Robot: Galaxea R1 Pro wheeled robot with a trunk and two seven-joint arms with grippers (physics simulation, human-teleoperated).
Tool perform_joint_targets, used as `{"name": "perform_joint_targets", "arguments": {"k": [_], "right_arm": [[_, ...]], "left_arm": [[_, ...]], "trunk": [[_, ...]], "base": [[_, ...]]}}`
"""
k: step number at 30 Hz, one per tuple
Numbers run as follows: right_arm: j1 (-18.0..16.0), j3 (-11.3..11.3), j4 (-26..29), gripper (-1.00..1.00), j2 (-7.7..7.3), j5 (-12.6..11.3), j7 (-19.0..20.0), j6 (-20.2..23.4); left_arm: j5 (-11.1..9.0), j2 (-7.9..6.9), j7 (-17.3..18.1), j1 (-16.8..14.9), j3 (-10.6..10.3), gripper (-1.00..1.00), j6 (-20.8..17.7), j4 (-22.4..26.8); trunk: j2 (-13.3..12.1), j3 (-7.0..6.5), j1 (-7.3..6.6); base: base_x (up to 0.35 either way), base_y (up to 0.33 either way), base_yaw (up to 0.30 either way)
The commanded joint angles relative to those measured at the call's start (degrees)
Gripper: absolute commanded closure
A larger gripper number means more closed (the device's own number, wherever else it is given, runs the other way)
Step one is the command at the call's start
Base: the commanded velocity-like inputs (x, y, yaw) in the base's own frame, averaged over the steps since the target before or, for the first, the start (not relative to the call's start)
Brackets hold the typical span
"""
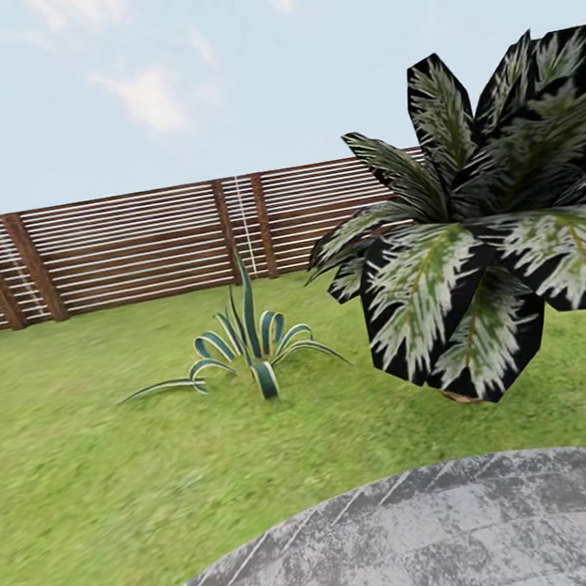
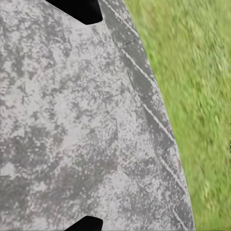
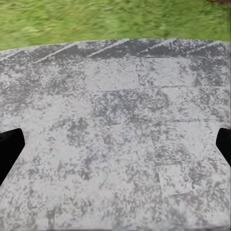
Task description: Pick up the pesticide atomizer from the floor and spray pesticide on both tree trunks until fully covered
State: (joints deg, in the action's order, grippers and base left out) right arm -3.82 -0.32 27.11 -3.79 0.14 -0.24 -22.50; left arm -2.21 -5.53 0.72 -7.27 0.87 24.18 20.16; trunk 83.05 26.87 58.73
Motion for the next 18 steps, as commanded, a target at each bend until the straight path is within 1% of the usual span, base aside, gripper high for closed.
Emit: {"name": "perform_joint_targets", "arguments": {"k": [1, 18], "right_arm": [[-0.04, -0.03, -0.04, -1.0, 0.01, 0.03, -0.02, -0.18], [-0.04, -0.06, -0.82, -1.0, 0.01, -0.04, -0.02, -0.18]], "left_arm": [[-0.23, 0.0, 0.08, -0.02, 0.01, -1.0, 0.16, -0.03], [-0.17, -0.09, 0.08, -0.02, 0.01, -1.0, 0.25, -0.03]], "trunk": [[0.03, 0.06, 0.0], [0.03, 0.06, 0.0]], "base": [[0.0, 0.338, -0.273], [0.0, 0.334, -0.273]]}}
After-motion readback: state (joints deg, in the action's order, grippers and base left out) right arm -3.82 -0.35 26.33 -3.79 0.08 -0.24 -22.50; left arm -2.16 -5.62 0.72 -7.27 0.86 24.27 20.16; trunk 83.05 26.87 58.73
